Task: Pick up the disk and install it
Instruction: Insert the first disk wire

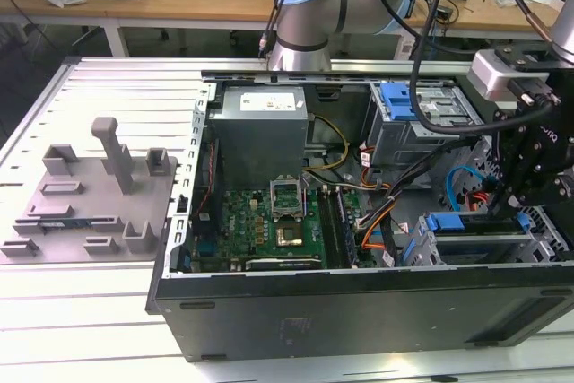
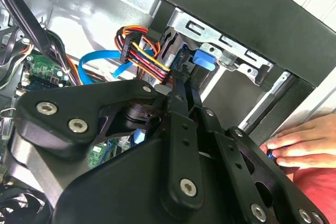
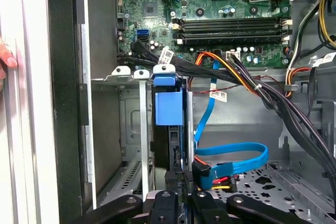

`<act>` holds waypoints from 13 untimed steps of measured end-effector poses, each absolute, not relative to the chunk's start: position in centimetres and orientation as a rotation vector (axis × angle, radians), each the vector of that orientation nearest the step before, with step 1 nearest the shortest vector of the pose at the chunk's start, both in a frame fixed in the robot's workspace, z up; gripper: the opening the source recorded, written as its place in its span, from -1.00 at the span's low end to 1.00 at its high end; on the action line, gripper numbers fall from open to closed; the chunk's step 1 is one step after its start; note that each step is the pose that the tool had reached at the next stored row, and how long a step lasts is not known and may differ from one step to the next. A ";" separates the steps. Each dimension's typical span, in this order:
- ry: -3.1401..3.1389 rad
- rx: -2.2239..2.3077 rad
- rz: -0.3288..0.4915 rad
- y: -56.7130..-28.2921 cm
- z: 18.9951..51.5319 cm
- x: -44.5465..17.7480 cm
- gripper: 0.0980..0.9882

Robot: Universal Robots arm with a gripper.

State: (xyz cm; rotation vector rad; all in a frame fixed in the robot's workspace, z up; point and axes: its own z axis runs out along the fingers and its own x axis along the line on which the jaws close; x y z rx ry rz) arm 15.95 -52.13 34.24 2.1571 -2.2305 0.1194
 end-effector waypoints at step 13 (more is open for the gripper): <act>-2.231 2.157 0.119 -52.1 33.6 15.9 -0.85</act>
